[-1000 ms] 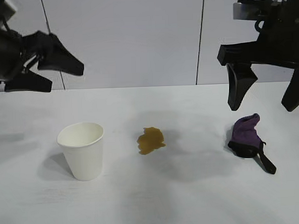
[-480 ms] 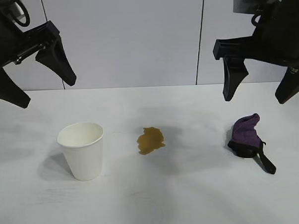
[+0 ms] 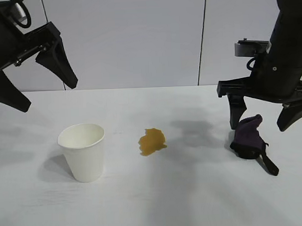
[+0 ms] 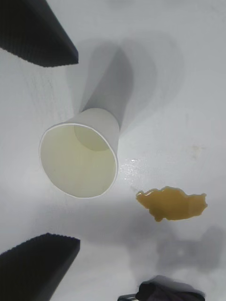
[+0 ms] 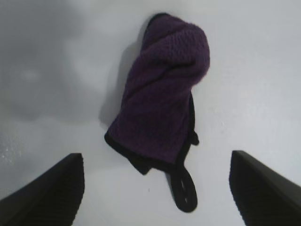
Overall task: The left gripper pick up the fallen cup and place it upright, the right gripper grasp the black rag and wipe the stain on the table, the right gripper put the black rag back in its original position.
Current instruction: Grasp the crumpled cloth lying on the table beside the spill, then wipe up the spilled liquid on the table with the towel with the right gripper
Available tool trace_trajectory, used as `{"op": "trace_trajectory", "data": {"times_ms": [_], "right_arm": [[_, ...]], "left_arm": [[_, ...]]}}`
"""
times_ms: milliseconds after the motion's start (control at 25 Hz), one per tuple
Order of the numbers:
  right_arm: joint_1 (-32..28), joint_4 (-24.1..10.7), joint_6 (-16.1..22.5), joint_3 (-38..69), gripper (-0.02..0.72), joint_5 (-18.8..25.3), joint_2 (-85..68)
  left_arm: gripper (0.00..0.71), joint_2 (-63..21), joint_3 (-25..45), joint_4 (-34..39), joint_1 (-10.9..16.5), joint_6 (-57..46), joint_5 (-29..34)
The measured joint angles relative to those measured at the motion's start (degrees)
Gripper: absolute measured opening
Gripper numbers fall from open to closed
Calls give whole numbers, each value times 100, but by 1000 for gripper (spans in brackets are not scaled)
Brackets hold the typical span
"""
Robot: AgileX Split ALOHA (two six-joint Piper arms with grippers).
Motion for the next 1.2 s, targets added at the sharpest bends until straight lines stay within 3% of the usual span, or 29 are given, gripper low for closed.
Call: {"op": "trace_trajectory", "data": {"times_ms": [120,360,440,560,600,720,880,1040,1200], "right_arm": [[0,-45,115,-163,549,-52,321],[0,-135,246,-515,423,-43,803],[0,-179,302,-572,337,2,952],[0,-247,336,-604,131,56,1017],[0,-248,339,-615,113,66,1018],[0,-179,339,-615,113,73,952],[189,229,212,-593,113,45,530],[638,662,-25,-712,113,-123,176],[1207,760,-117,-1007,113,-226,320]], "left_arm": [[693,0,0,0,0,0,0],[693,0,0,0,0,0,0],[693,0,0,0,0,0,0],[693,0,0,0,0,0,0],[693,0,0,0,0,0,0],[693,0,0,0,0,0,5],[693,0,0,0,0,0,24],[693,0,-4,0,0,0,64],[693,0,-4,0,0,0,69]]}}
